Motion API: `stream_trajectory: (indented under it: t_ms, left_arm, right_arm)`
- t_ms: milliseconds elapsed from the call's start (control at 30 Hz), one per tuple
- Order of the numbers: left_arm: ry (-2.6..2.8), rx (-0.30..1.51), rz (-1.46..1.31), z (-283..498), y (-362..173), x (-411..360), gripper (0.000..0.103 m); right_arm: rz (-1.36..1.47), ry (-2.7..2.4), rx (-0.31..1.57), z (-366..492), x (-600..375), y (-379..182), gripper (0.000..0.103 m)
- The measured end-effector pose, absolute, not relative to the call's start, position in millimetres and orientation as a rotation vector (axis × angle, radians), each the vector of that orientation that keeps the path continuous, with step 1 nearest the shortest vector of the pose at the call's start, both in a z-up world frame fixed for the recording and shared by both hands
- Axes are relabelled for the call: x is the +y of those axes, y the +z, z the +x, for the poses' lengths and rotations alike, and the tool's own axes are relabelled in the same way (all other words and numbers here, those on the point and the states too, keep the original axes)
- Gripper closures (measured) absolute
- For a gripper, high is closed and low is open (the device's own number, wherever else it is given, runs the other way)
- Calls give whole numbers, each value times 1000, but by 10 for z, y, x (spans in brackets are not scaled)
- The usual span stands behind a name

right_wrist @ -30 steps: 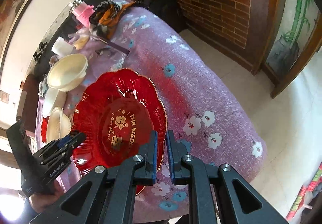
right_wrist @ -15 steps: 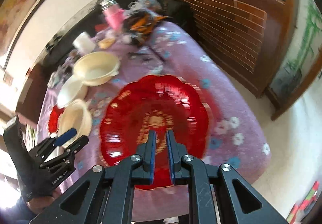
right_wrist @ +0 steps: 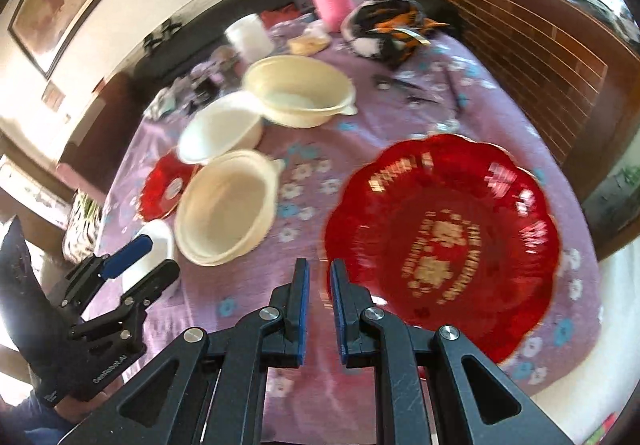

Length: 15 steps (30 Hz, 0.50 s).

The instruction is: Organize plates and bowls

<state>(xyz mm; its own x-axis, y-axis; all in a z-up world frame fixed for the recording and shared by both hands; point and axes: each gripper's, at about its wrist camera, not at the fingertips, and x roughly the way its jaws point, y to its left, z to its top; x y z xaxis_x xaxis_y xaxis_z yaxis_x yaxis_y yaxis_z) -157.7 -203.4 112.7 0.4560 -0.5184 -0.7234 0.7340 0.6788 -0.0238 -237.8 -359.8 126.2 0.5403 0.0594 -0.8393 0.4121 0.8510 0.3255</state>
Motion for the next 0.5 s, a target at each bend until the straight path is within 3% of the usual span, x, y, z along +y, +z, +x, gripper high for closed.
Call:
stream_trajectory:
  t_ms: [500]
  left_arm:
    - [-590,840,134,-1094,1186,-870,53]
  right_arm:
    - [459,-68,1034,-1792,-2850,1248,80]
